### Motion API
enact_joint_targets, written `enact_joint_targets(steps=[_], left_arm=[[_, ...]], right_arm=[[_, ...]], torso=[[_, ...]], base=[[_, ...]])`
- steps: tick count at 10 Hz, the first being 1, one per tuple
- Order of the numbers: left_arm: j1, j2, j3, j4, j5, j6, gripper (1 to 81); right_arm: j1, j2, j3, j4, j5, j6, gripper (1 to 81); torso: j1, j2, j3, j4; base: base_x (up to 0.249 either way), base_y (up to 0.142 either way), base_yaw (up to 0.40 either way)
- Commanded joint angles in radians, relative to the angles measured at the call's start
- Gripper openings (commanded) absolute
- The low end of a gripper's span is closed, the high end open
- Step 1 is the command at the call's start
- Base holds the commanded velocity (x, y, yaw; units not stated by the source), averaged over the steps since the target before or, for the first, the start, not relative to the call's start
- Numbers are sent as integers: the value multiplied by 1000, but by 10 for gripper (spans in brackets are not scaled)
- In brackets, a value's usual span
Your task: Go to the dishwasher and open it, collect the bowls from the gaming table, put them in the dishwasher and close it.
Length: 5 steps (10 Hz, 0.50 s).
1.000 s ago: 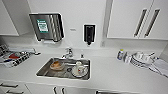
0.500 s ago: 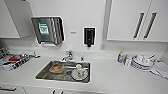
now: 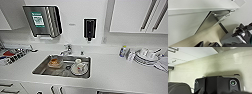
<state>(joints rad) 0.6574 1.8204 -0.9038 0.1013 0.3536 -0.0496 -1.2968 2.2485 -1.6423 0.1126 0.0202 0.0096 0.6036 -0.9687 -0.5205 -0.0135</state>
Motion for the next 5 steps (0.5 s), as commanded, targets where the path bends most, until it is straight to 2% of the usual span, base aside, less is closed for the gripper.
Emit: enact_joint_targets(steps=[1,5], left_arm=[[-135,-47,29,-40,64,2,811],[-210,-47,45,-43,64,4,811]], right_arm=[[69,-45,35,16,-54,6,811],[95,-73,63,24,-55,22,811]], torso=[[-3,5,3,0],[19,-27,-20,0]], base=[[0,0,0],[0,0,0]])
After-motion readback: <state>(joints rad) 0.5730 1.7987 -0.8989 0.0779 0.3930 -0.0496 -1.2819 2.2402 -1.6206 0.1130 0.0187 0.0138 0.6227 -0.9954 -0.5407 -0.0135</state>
